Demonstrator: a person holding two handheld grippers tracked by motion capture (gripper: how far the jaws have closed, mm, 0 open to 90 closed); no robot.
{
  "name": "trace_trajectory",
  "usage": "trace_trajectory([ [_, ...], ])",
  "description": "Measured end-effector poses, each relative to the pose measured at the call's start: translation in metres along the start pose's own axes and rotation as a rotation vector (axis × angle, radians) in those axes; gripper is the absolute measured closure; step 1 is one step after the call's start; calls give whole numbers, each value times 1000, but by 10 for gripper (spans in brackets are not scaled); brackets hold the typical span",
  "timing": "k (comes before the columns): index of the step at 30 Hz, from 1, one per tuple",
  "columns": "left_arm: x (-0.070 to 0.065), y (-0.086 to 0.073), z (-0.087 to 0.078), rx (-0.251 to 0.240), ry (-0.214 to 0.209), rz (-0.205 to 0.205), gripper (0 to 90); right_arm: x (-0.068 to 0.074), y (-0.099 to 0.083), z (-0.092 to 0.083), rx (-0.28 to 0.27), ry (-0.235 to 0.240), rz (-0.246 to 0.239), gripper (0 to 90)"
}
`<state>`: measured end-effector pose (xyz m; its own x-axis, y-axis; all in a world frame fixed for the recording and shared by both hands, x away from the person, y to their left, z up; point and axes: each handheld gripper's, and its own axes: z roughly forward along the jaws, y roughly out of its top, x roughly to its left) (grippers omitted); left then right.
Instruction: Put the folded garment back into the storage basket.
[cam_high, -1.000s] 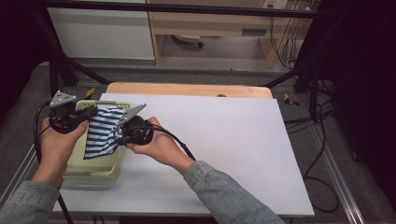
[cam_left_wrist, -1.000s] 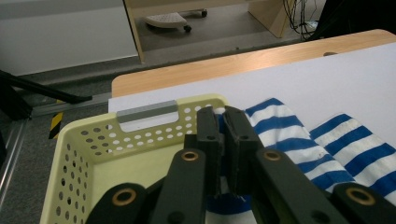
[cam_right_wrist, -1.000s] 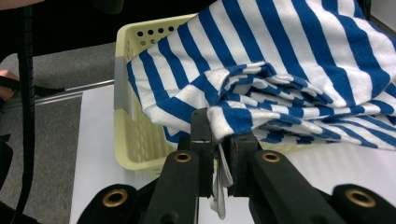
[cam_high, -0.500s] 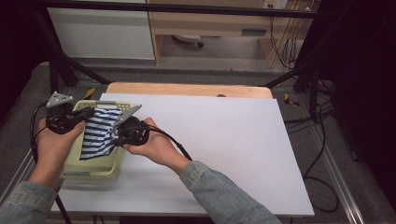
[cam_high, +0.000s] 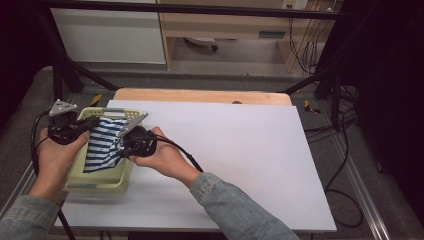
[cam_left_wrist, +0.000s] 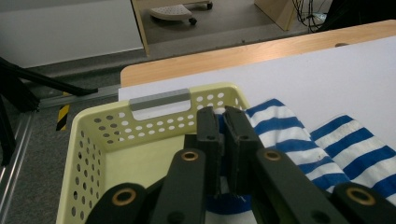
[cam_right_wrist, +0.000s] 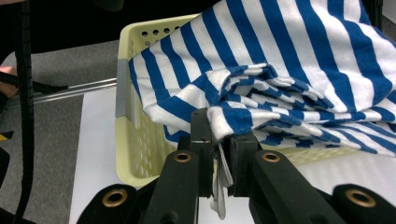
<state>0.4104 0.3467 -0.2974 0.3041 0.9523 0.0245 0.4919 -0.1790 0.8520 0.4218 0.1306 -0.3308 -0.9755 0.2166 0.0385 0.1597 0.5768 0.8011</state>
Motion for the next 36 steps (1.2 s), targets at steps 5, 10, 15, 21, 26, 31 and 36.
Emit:
trace_trajectory([
  [5,2,-2,0,5,1,-1,852,0,0,3,3,-1,-1,839],
  [10,5,-4,1,11,7,-6,852,1,1,7,6,4,0,839],
  [15,7,-5,1,13,10,-9,852,3,3,11,7,7,-3,839],
  [21,11,-7,2,15,18,-19,852,2,5,14,7,10,2,839],
  [26,13,-9,2,19,19,-19,851,2,5,18,14,10,-2,839],
  [31,14,-11,3,22,22,-21,851,1,5,22,22,10,2,839],
  [36,15,-13,3,27,22,-22,851,1,4,26,33,14,4,839],
])
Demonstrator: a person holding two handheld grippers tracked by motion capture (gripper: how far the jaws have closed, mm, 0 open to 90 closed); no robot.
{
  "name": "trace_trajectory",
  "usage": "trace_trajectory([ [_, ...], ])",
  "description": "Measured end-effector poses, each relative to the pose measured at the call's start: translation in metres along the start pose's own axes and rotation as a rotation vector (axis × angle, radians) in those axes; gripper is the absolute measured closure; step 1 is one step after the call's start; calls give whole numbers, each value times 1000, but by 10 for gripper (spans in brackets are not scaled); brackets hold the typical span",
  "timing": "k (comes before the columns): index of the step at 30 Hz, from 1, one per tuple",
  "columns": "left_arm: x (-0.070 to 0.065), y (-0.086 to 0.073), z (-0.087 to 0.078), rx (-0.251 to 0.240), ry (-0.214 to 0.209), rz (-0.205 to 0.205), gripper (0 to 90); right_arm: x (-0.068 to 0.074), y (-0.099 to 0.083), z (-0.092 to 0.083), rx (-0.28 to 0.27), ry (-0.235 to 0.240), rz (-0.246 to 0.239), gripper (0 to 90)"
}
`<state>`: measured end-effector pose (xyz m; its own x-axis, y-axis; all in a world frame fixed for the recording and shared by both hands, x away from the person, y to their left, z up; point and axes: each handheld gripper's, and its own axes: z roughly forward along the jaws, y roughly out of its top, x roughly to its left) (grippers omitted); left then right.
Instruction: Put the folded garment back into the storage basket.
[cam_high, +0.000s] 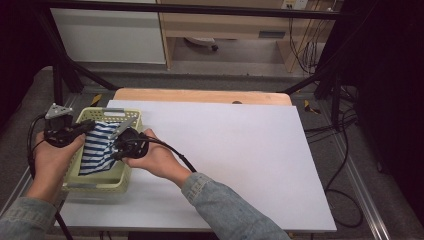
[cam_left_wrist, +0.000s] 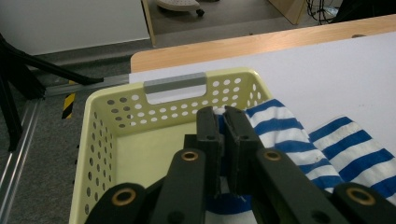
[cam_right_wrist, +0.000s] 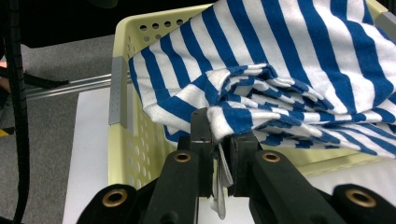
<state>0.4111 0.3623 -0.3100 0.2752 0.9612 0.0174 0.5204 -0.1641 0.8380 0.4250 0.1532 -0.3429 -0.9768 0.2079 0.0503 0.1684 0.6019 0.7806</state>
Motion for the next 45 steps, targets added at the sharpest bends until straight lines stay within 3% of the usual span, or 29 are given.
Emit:
trace_trajectory([
  [45,0,-10,9,49,3,10,850,3,-4,18,46,24,5,835],
])
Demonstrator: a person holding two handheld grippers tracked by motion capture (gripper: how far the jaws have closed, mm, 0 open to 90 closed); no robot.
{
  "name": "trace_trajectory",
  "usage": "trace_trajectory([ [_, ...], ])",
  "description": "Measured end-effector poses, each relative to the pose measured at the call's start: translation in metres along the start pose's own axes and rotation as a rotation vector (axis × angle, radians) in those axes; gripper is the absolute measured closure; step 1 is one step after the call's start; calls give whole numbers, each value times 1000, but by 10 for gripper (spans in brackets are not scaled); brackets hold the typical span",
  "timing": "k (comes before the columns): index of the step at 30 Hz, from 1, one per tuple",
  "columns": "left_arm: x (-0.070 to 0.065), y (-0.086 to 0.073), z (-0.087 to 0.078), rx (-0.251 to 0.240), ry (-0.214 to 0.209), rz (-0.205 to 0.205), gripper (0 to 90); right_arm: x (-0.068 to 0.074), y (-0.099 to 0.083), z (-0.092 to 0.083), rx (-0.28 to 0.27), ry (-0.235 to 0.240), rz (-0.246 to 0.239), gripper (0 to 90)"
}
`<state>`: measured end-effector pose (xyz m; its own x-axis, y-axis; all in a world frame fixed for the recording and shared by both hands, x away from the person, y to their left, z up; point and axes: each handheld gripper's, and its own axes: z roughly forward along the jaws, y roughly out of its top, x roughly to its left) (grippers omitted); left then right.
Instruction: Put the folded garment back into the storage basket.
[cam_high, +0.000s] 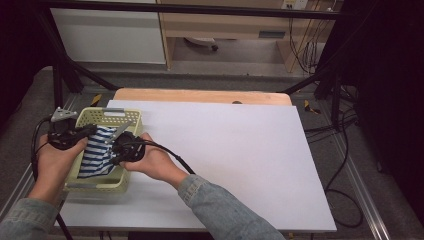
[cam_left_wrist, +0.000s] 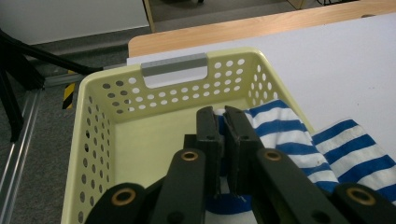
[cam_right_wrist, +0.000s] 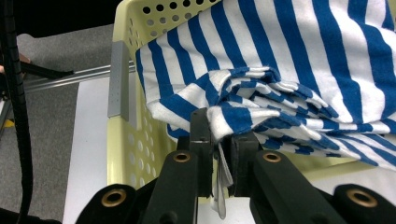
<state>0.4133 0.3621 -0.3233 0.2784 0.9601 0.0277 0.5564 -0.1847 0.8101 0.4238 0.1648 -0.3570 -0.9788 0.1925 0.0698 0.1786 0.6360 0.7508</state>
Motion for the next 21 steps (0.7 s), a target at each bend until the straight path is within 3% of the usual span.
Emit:
trace_trajectory([
  [21,4,-5,3,8,-9,-8,849,2,-2,6,5,1,-12,832],
])
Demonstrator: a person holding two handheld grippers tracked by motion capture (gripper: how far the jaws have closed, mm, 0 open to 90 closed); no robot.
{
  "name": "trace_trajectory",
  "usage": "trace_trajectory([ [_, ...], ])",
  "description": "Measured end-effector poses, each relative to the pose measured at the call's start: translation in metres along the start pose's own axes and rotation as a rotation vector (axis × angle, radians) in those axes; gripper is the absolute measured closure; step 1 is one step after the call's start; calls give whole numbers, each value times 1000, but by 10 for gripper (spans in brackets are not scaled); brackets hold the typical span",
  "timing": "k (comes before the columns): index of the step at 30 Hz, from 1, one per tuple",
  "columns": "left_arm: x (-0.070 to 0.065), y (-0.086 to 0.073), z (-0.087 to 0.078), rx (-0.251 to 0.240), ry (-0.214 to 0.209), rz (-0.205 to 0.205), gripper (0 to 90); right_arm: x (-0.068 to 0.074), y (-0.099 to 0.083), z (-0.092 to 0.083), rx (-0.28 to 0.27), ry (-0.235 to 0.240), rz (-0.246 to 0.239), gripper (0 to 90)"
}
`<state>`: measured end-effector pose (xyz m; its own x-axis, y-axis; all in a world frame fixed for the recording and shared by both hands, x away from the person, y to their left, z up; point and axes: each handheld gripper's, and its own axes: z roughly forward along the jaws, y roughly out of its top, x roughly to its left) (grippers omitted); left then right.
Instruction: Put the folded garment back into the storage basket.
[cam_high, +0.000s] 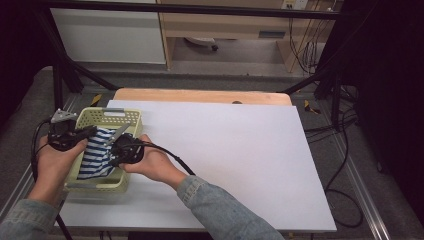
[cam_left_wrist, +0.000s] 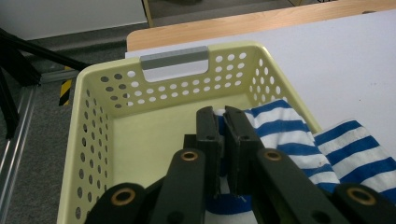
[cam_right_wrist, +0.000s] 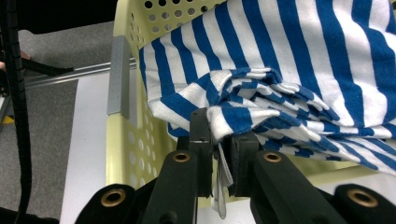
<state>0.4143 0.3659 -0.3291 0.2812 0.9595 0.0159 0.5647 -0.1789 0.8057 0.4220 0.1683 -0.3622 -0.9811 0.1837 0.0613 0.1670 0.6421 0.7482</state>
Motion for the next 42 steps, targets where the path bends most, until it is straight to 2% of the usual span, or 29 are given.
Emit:
trace_trajectory([
  [12,11,6,7,-22,27,-9,847,-8,6,8,-19,-18,5,825],
  [22,27,4,13,-18,39,-55,845,-11,19,24,3,-31,-3,825],
  [25,31,2,16,-23,29,-63,831,-12,20,27,8,-32,1,819],
  [26,31,1,18,-27,16,-62,789,-13,20,28,9,-32,2,786],
  [28,33,-1,24,-43,16,-54,622,-13,19,28,7,-40,35,632],
  [30,34,-1,27,-67,14,-29,484,-13,18,24,5,-43,46,561],
  [33,31,1,25,-100,6,-50,425,-11,16,8,-2,-56,53,436],
  [35,25,3,22,-115,6,-33,398,-10,14,-7,-13,-73,49,381],
  [36,21,4,20,-112,9,-28,389,-9,13,-14,-21,-91,46,353],
  [39,11,5,14,-115,6,-57,342,-10,9,-37,-37,-136,53,265],
  [40,6,5,10,-123,9,-75,317,-11,8,-43,-43,-153,55,239],
  [42,-1,3,4,-130,28,-75,271,-14,5,-58,-57,-187,58,188],
])
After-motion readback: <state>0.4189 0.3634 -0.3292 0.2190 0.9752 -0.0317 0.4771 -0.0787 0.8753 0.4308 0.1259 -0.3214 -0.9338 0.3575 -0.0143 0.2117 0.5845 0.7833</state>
